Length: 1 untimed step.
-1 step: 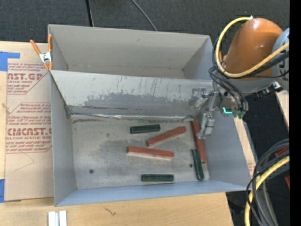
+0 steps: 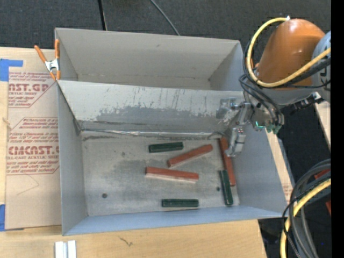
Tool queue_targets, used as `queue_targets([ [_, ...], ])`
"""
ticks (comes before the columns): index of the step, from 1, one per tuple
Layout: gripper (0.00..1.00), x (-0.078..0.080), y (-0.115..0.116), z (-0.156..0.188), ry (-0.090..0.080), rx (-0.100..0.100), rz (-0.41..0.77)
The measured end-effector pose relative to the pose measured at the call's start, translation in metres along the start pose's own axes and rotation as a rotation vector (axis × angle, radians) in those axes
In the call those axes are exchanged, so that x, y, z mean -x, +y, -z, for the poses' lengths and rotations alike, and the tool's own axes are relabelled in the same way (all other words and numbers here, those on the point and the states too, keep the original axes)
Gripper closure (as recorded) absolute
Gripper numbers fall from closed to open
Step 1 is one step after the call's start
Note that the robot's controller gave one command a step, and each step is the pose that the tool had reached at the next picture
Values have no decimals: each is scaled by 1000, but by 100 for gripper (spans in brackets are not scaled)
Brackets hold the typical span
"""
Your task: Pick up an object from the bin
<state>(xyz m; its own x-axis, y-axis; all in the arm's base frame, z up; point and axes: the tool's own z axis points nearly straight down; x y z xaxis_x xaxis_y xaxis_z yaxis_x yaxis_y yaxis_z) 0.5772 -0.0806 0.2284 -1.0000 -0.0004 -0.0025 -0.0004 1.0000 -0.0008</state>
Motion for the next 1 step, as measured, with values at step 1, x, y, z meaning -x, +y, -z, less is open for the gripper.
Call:
queue_targets([
  [1, 0, -3, -1, -54, -5, -1, 67],
])
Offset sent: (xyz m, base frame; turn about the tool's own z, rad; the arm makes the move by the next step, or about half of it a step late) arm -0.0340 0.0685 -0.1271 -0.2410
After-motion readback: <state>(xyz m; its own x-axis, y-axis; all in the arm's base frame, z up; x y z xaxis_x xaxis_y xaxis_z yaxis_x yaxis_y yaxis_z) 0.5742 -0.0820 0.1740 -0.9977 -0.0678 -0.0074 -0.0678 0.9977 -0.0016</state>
